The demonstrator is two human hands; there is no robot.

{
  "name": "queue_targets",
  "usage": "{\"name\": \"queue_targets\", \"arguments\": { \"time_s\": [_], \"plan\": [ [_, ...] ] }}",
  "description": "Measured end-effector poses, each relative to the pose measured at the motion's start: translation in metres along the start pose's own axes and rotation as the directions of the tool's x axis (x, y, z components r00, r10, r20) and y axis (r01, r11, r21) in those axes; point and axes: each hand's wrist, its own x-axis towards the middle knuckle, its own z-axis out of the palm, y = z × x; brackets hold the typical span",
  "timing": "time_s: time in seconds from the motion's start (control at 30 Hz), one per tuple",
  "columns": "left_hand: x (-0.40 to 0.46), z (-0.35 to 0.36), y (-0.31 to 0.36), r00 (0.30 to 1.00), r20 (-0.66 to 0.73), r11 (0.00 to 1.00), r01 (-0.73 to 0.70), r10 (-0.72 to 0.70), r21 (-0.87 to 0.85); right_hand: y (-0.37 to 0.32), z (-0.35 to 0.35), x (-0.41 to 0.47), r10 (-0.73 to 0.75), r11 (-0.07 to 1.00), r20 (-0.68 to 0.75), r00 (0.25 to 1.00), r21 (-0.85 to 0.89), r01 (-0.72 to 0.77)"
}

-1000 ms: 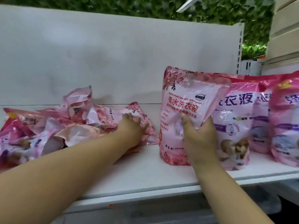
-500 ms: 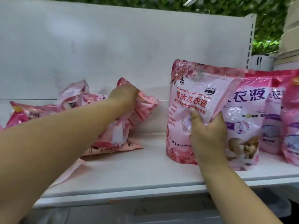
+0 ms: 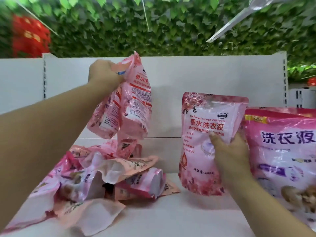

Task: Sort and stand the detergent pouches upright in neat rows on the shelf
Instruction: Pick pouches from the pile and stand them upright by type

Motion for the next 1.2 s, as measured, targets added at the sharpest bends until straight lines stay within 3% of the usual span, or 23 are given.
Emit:
{"name": "queue_targets", "arguments": {
  "time_s": [0.23,0.33,0.4,0.47,0.57,0.7,0.77,0.83,0.9,0.93,1.0,1.07,1.1,1.2],
  "plan": [
    [0.022,-0.03,-0.037,0.997,-0.078,0.986,-0.002,0.015,0.166,0.001,0.044,0.034,0.077,0.997,0.006,0.997,0.007,-0.077],
    [0.018,-0.011,-0.064,0.998,0.063,0.894,-0.042,0.016,0.446,0.016,0.052,0.04,0.068,0.997,0.03,0.997,-0.03,-0.067],
    [0.009,0.011,-0.091,0.976,0.185,0.804,-0.018,-0.115,0.594,0.03,0.049,0.04,0.075,0.994,0.067,0.995,-0.087,-0.069],
    [-0.007,0.029,-0.106,0.893,0.316,0.833,0.107,-0.321,0.543,0.042,0.044,0.038,0.121,0.982,0.099,0.988,-0.154,-0.105],
    [-0.02,0.044,-0.108,0.797,0.509,0.909,0.116,-0.326,0.4,0.057,0.039,0.044,0.231,0.969,0.073,0.97,-0.104,-0.223],
    [-0.017,0.043,-0.101,0.825,0.468,0.934,0.185,-0.318,0.307,0.07,0.036,0.051,0.395,0.912,0.124,0.91,-0.169,-0.373],
    [-0.02,0.03,-0.095,0.814,0.472,0.937,0.246,-0.339,0.249,0.074,0.034,0.049,0.454,0.889,0.119,0.883,-0.118,-0.442],
    [-0.023,0.018,-0.081,0.866,0.438,0.969,0.2,-0.243,0.144,0.076,0.032,0.047,0.486,0.873,0.103,0.868,-0.023,-0.487],
    [-0.034,0.013,-0.058,0.937,0.347,1.0,0.027,-0.029,0.012,0.074,0.03,0.046,0.469,0.883,0.062,0.881,-0.007,-0.469],
    [-0.043,0.015,-0.044,0.945,0.318,0.997,-0.062,0.074,-0.05,0.072,0.029,0.046,0.431,0.902,0.036,0.902,-0.019,-0.43],
    [-0.069,0.027,-0.015,0.882,0.438,0.984,-0.136,0.175,-0.117,0.063,0.028,0.046,0.355,0.935,-0.003,0.935,-0.022,-0.355],
    [-0.088,0.052,0.002,0.782,0.612,0.993,-0.106,0.119,-0.058,0.059,0.028,0.045,0.331,0.943,-0.036,0.943,-0.003,-0.331],
    [-0.091,0.067,0.006,0.771,0.634,0.995,-0.095,0.065,0.013,0.058,0.028,0.045,0.337,0.942,-0.055,0.94,0.027,-0.336],
    [-0.083,0.099,0.009,0.875,0.484,0.967,-0.104,-0.022,0.232,0.059,0.028,0.043,0.308,0.951,-0.083,0.948,0.049,-0.304]
  ]
}}
